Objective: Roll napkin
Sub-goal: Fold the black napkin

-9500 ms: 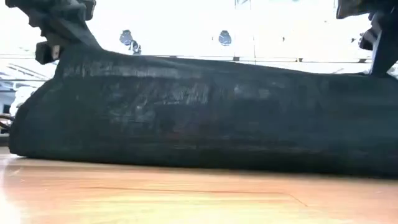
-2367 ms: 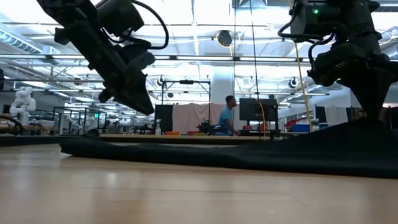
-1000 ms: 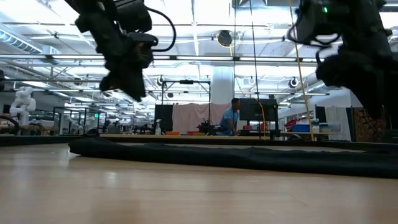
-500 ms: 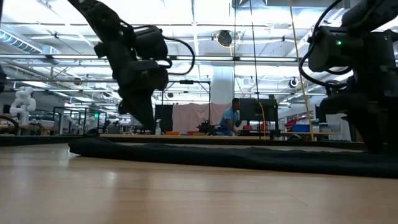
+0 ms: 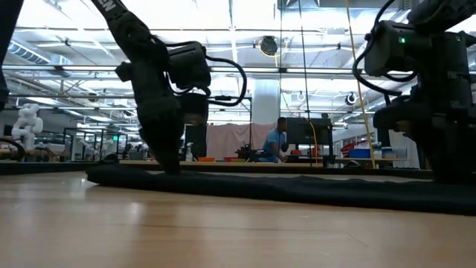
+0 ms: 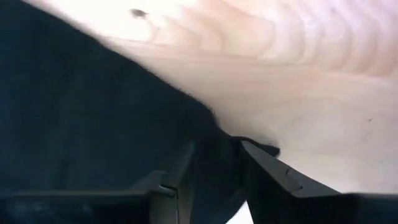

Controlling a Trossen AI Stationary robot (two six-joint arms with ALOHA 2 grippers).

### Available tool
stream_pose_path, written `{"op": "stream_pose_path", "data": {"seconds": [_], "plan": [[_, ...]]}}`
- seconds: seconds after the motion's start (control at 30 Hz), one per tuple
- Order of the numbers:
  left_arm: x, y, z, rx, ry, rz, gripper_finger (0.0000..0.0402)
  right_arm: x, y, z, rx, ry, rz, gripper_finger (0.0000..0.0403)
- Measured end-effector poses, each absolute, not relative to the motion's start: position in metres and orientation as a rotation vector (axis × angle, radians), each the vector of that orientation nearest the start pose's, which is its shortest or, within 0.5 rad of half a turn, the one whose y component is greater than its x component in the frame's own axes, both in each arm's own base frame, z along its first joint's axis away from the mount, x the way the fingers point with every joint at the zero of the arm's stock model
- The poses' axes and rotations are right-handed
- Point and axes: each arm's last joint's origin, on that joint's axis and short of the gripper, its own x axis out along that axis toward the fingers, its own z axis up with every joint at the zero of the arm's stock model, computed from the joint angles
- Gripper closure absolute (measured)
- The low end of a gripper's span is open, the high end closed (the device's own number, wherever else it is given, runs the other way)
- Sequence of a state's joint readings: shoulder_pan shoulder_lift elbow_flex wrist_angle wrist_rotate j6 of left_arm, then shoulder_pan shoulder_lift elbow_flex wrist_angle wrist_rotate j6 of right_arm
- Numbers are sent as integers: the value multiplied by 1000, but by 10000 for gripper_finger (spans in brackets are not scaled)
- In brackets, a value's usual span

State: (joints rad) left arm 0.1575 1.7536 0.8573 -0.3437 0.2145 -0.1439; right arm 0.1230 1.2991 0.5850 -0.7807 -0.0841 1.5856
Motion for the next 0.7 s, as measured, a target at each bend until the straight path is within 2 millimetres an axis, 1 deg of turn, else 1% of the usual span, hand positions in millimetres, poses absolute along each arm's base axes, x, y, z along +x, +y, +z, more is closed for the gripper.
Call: {"op": "stream_pose_path", "data": {"seconds": [0.13,0.23,0.33,0.47,0.57,0.63,0.7], "plan": [[293,53,115,-355,1249,128,301,182,25,157,1192,1293,-1034,279],[289,65,116,-387,1249,185,301,184,23,167,1138,1328,-1021,256],[282,77,123,-340,1264,176,301,190,21,176,1097,1330,-950,228],[276,91,149,-289,1287,166,301,205,21,186,1042,1274,-763,196],[280,100,182,-293,1211,193,301,214,22,193,1000,1225,-654,182],[275,99,197,-320,1209,169,301,219,22,195,972,1192,-597,179],[272,95,206,-379,1199,157,301,223,23,196,956,1163,-550,180]]}}
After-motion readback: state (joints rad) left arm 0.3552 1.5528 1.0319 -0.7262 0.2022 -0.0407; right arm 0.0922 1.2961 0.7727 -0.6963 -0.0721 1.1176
